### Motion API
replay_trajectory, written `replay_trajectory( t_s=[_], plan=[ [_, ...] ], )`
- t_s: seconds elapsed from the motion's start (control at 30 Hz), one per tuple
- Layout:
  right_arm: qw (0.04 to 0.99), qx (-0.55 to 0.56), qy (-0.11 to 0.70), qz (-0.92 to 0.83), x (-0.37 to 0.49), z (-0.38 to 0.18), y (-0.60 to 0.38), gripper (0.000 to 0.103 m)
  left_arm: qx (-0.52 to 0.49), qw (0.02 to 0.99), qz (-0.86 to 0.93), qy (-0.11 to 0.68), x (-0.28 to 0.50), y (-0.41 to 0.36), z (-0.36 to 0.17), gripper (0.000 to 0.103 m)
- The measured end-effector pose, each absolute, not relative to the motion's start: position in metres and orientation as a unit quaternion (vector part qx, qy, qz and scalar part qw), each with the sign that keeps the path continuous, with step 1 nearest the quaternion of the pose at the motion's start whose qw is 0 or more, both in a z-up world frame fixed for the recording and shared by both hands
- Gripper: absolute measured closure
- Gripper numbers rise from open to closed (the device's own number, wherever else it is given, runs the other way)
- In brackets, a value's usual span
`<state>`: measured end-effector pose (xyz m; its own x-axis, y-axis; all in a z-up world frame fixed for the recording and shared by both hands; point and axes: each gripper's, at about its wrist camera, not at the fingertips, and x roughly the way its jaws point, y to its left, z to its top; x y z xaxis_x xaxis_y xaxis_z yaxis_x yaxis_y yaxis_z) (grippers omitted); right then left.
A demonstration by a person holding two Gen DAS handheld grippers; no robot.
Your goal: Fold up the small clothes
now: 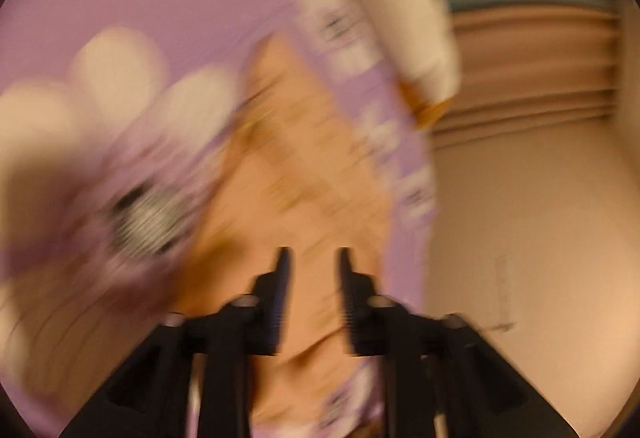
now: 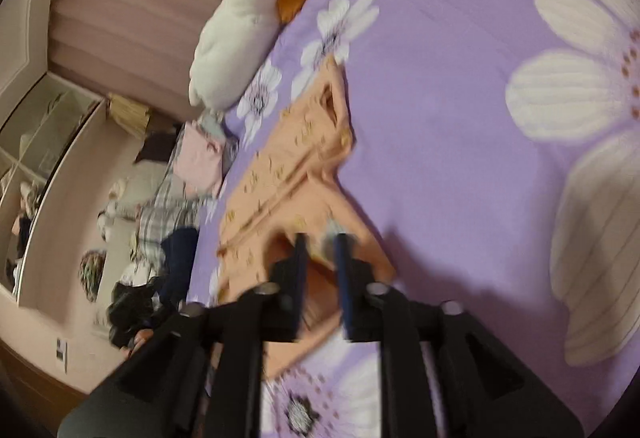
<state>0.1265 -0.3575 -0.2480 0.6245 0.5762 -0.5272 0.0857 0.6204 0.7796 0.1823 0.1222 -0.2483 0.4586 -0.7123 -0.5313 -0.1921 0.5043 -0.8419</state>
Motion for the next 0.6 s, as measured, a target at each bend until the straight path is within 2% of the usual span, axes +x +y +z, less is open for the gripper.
replay_trajectory(
  t_s=[0.03, 0.07, 0.1, 0.17, 0.2, 0.27, 0.4, 0.57, 0.6],
  plan=[
    [0.796, 0.416, 0.41, 0.161, 0.121, -0.253, -0.359, 0.053, -0.465, 0.71, -0.188, 0.494, 0.172, 0.123, -0.256, 0.049],
    [0.792, 0.421, 0.412, 0.163, 0.118, -0.255, -0.361, 0.036, -0.47, 0.704, -0.192, 0.496, 0.161, 0.127, -0.261, 0.041],
    [0.788, 0.427, 0.412, 0.166, 0.113, -0.257, -0.363, 0.033, -0.476, 0.699, -0.189, 0.498, 0.146, 0.13, -0.266, 0.04],
    [0.789, 0.425, 0.407, 0.176, 0.11, -0.257, -0.363, 0.032, -0.48, 0.705, -0.185, 0.488, 0.115, 0.138, -0.269, 0.038],
    [0.791, 0.42, 0.406, 0.181, 0.109, -0.255, -0.361, 0.032, -0.484, 0.711, -0.18, 0.478, 0.103, 0.139, -0.268, 0.033],
    [0.795, 0.409, 0.405, 0.192, 0.11, -0.253, -0.355, 0.032, -0.479, 0.721, -0.171, 0.471, 0.088, 0.138, -0.264, 0.03],
    [0.8, 0.382, 0.403, 0.227, 0.118, -0.251, -0.329, 0.032, -0.427, 0.735, -0.208, 0.484, 0.086, 0.113, -0.255, 0.03],
    [0.811, 0.351, 0.42, 0.206, 0.136, -0.26, -0.305, 0.033, -0.431, 0.732, -0.224, 0.478, 0.098, 0.097, -0.261, 0.03],
    [0.814, 0.345, 0.42, 0.204, 0.138, -0.261, -0.303, 0.037, -0.435, 0.735, -0.211, 0.475, 0.102, 0.095, -0.265, 0.03]
  ],
)
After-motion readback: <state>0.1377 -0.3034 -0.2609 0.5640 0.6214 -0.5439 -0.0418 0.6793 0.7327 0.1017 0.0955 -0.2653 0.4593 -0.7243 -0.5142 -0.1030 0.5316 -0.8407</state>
